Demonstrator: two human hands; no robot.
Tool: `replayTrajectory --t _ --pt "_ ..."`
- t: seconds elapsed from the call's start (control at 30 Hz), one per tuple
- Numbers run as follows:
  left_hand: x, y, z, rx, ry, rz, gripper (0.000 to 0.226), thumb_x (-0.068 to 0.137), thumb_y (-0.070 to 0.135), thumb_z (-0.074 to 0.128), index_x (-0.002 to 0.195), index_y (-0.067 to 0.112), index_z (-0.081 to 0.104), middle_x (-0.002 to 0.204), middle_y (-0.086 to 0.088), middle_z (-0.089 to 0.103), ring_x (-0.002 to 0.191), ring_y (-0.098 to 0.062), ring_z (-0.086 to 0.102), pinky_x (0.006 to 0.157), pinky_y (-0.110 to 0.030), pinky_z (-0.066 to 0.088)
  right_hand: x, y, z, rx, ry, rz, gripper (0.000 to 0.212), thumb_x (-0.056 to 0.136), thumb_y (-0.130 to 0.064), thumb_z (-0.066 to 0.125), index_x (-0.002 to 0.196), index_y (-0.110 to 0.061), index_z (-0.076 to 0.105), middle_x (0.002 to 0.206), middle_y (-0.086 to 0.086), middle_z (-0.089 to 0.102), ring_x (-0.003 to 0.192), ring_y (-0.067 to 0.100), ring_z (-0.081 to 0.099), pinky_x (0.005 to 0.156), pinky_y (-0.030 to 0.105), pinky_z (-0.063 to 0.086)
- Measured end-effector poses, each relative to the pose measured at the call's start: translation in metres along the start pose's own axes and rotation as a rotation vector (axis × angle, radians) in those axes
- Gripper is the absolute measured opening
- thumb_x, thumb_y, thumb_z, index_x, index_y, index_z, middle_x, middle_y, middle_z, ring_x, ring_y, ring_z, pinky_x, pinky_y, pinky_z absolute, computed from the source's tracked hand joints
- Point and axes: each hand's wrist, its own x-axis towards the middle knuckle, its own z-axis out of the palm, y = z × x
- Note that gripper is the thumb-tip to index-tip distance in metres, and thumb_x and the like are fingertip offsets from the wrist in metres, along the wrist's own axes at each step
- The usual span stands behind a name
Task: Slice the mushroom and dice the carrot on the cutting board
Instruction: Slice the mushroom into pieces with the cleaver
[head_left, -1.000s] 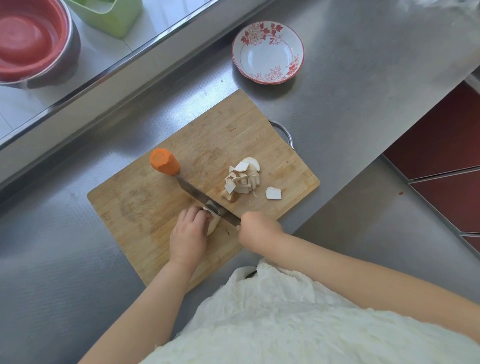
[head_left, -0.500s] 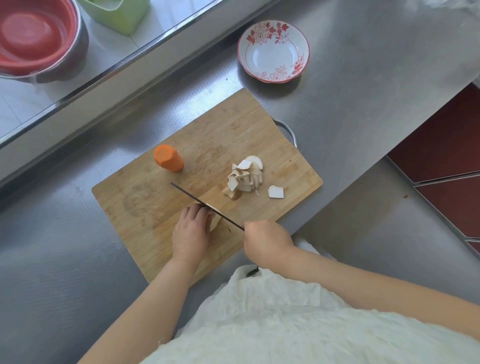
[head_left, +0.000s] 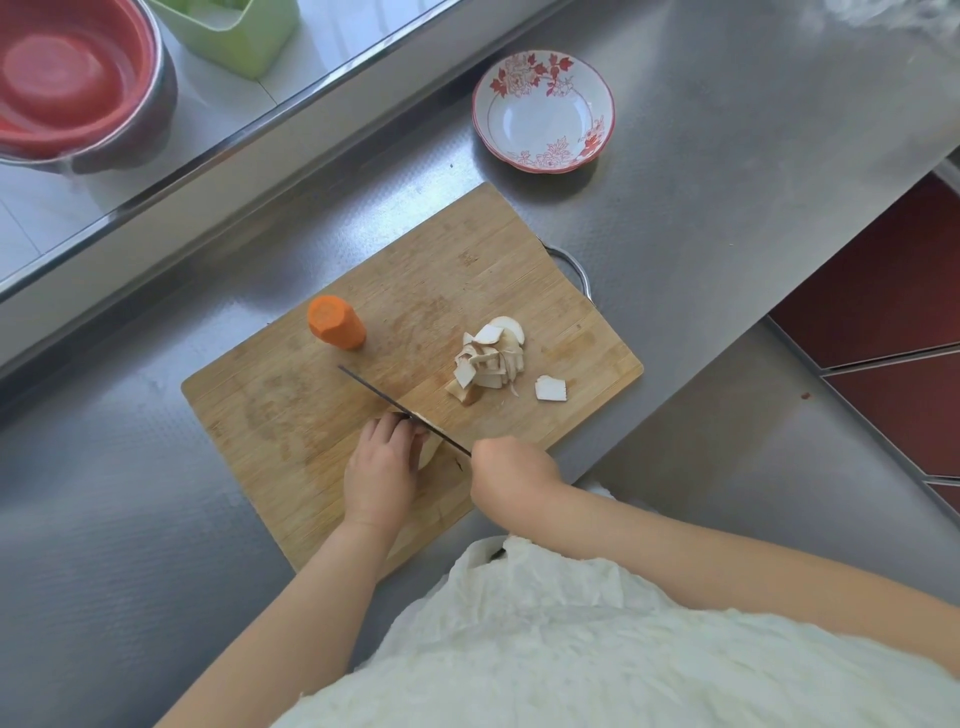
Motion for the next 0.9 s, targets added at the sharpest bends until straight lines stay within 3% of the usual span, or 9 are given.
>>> replayTrajectory --t 0.07,0.13,0.23,0.33,0.43,0.6,0.73,0.9 --pt "0.0 0.0 0.0 -0.005 -0.01 -0.006 0.005 0.084 0.008 0.071 0.085 0.004 0.068 0.086 -0.009 0.064 0.075 -0.031 0.056 0.052 -0.039 0.05 0.003 -0.001 0.001 0.016 -0.007 0.016 0.021 0.091 -0.002 0.045 0.107 -0.007 0.059 0.1 0.011 0.062 0.088 0.029 0.059 0.068 0.03 0.042" --pt "0.001 0.0 0.0 -0.014 -0.017 -0.002 0.006 0.086 0.011 0.068 0.084 0.005 0.068 0.084 -0.007 0.062 0.074 -0.029 0.055 0.052 -0.038 0.049 0.007 0.0 0.002 0.039 -0.018 0.037 0.02 0.092 -0.004 0.045 0.107 -0.007 0.058 0.099 0.011 0.061 0.096 0.029 0.061 0.068 0.029 0.041" --pt "0.001 -0.001 -0.003 -0.028 -0.037 -0.001 0.018 0.091 0.019 0.056 0.084 0.006 0.067 0.086 -0.006 0.061 0.076 -0.027 0.053 0.053 -0.036 0.047 0.014 0.006 0.002 0.12 -0.038 0.073 0.013 0.097 -0.016 0.046 0.098 -0.009 0.057 0.089 0.007 0.057 0.086 0.027 0.058 0.066 0.029 0.041" --pt "0.0 0.001 -0.006 -0.038 -0.057 -0.021 0.005 0.085 0.009 0.07 0.083 0.005 0.067 0.088 -0.006 0.061 0.079 -0.028 0.056 0.052 -0.037 0.048 0.015 0.014 0.002 0.202 -0.03 0.073 0.029 0.1 -0.028 0.044 0.076 -0.01 0.046 0.074 0.003 0.05 0.077 0.027 0.053 0.063 0.03 0.039" --pt "0.001 0.003 -0.006 -0.041 -0.057 -0.042 0.005 0.083 0.007 0.072 0.084 0.005 0.067 0.089 -0.007 0.062 0.08 -0.029 0.057 0.052 -0.037 0.048 0.005 0.014 -0.001 0.126 0.018 0.024 0.02 0.101 -0.025 0.041 0.09 -0.013 0.052 0.079 0.005 0.049 0.076 0.026 0.05 0.06 0.029 0.038" --pt "0.0 0.004 -0.005 -0.018 -0.015 -0.04 0.008 0.079 0.005 0.075 0.081 0.004 0.068 0.083 -0.01 0.062 0.075 -0.033 0.059 0.05 -0.037 0.047 -0.008 0.009 0.0 -0.029 0.071 -0.061 0.017 0.096 -0.01 0.043 0.102 -0.009 0.059 0.069 0.002 0.045 0.075 0.026 0.053 0.049 0.026 0.032" --pt "0.0 0.002 -0.003 -0.013 -0.041 -0.058 0.01 0.079 0.006 0.076 0.082 0.006 0.067 0.083 -0.008 0.062 0.076 -0.033 0.059 0.052 -0.037 0.048 -0.012 0.005 -0.003 -0.018 0.034 -0.038 0.022 0.094 -0.005 0.043 0.108 -0.009 0.059 0.095 0.01 0.061 0.089 0.029 0.059 0.063 0.031 0.039" --pt "0.0 0.003 -0.005 -0.018 -0.017 -0.042 0.011 0.077 0.005 0.078 0.081 0.006 0.068 0.082 -0.008 0.063 0.075 -0.032 0.059 0.052 -0.035 0.047 -0.011 0.002 -0.002 -0.01 0.005 -0.024 0.022 0.093 -0.004 0.043 0.107 -0.009 0.059 0.091 0.009 0.058 0.085 0.029 0.057 0.065 0.03 0.04"
